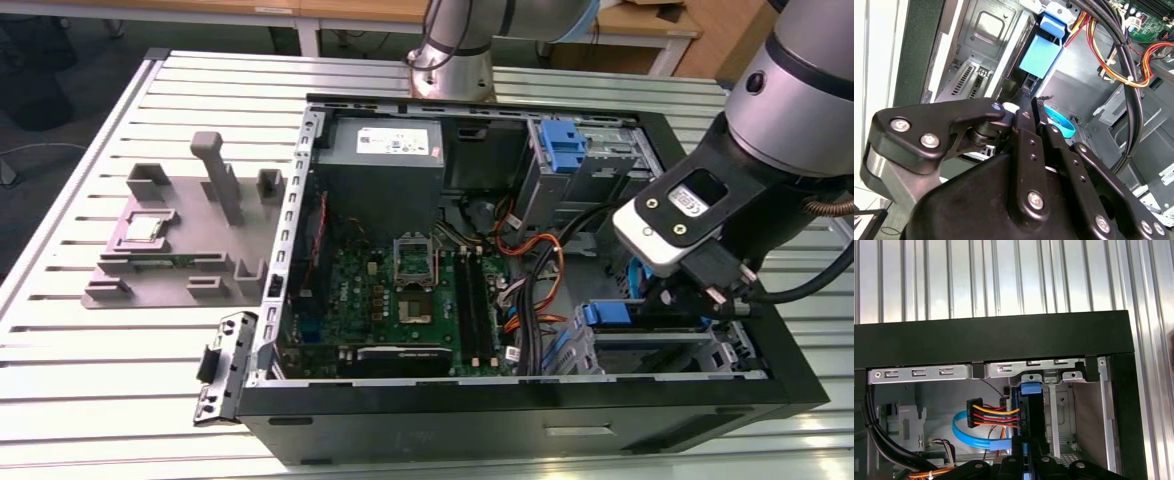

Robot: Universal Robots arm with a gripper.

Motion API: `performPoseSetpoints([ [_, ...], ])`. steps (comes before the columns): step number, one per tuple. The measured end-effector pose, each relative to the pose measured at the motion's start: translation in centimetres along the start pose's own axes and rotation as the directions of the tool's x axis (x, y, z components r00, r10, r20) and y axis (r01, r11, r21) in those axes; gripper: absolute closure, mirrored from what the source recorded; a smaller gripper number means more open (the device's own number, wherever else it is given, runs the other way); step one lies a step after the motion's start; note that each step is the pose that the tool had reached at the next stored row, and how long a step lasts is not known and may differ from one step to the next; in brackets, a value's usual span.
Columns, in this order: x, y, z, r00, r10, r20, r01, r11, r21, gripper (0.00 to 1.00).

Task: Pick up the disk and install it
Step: 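Insert the second disk wire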

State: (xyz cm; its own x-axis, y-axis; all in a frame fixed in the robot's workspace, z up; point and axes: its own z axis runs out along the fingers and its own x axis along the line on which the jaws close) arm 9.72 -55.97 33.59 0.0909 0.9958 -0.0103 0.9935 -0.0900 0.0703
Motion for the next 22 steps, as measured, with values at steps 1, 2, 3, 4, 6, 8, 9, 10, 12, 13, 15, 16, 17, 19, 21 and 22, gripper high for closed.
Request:
performPoseSetpoints([
  [1, 0.0, 0.0, -0.04, 1.0, 0.0, -0.0003, 0.0, 1.0, 0.0, 0.84],
  [2, 0.0, 0.0, -0.08, 1.0, 0.0, -0.0004, 0.0, 1.0, 0.0001, 0.84],
  [3, -0.01, 0.0, -0.09, 1.0, 0.0, -0.0013, 0.0, 1.0, 0.0001, 0.84],
  [4, -0.02, 0.01, -0.1, 1.0, 0.0, -0.0032, 0.0, 1.0, 0.0003, 0.84],
  [6, -0.12, 0.01, -0.09, 1.0, 0.001, -0.0077, -0.001, 1.0, 0.0007, 0.84],
  [8, -0.32, 0.03, -0.09, 0.9998, 0.002, -0.0218, -0.001, 1.0, 0.002, 0.84],
  [9, -0.42, 0.04, -0.08, 0.9996, 0.002, -0.0286, -0.002, 1.0, 0.0026, 0.84],
  [10, -0.49, 0.05, -0.07, 0.9994, 0.003, -0.0359, -0.002, 1.0, 0.0034, 0.84],
  [12, -0.53, 0.05, -0.05, 0.9992, 0.003, -0.0399, -0.003, 1.0, 0.0037, 0.84],
  [13, -0.54, 0.06, -0.04, 0.9992, 0.003, -0.0399, -0.003, 1.0, 0.0037, 0.84],
  [15, -0.54, 0.06, -0.01, 0.9992, 0.003, -0.0397, -0.003, 1.0, 0.0037, 0.84],
  [16, -0.54, 0.07, 0.01, 0.9992, 0.003, -0.0398, -0.003, 1.0, 0.0037, 0.84],
  [17, -0.54, 0.08, 0.04, 0.9992, 0.003, -0.0398, -0.002, 1.0, 0.0037, 0.84],
  [19, -0.54, 0.08, 0.1, 0.9992, 0.0, -0.04, 0.0, 1.0, 0.0037, 0.84],
  [21, -0.54, 0.08, 0.14, 0.9992, -0.003, -0.0401, 0.003, 1.0, 0.0037, 0.84],
  [22, -0.54, 0.07, 0.16, 0.9992, -0.004, -0.0402, 0.004, 1.0, 0.0037, 0.84],
])
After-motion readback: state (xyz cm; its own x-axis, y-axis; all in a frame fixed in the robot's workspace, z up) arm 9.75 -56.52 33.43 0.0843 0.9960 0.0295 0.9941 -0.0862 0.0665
